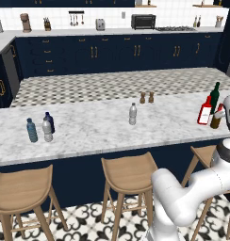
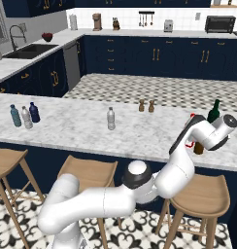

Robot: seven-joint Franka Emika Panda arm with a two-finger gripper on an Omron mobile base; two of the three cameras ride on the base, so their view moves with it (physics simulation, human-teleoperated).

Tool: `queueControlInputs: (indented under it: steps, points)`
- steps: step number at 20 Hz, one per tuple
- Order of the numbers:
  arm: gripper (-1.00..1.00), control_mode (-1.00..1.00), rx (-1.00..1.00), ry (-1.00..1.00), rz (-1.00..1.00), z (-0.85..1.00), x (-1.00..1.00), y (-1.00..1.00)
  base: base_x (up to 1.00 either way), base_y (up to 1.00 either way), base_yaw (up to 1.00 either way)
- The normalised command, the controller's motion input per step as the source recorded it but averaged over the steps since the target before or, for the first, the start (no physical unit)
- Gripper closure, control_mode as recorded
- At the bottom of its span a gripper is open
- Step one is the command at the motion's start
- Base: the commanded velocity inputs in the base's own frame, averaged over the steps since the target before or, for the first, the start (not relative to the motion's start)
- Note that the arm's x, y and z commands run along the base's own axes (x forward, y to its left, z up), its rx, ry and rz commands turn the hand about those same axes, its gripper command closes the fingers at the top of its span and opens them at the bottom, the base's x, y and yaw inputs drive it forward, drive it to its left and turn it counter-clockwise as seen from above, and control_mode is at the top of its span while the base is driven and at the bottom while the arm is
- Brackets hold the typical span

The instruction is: Move the plastic bottles in the middle to the plastics group, and the glass bottles in the middle to the glass group.

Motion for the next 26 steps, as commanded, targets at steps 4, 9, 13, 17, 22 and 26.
queueControlInputs:
  steps: [4, 9, 13, 17, 22, 26]
  points:
    - [-1.00, -1.00, 0.00, -0.05, 0.00, 0.27, -0.21, 0.20, 0.00, 0.00, 0.00]
    - [-1.00, -1.00, 0.00, -0.04, 0.00, 0.47, -0.37, 0.39, 0.00, 0.00, 0.00]
    - [-1.00, -1.00, 0.00, 0.00, 0.00, 0.47, -0.46, 0.48, 0.00, 0.00, 0.00]
    - [-1.00, -1.00, -0.03, 0.02, 0.00, 0.37, -0.43, 0.67, 0.00, 0.00, 0.00]
    - [-1.00, -1.00, -0.07, 0.10, -0.02, 0.37, -0.29, 0.85, 0.00, 0.00, 0.00]
    - [-1.00, -1.00, -0.10, 0.14, -0.05, 0.35, -0.14, 0.99, 0.00, 0.00, 0.00]
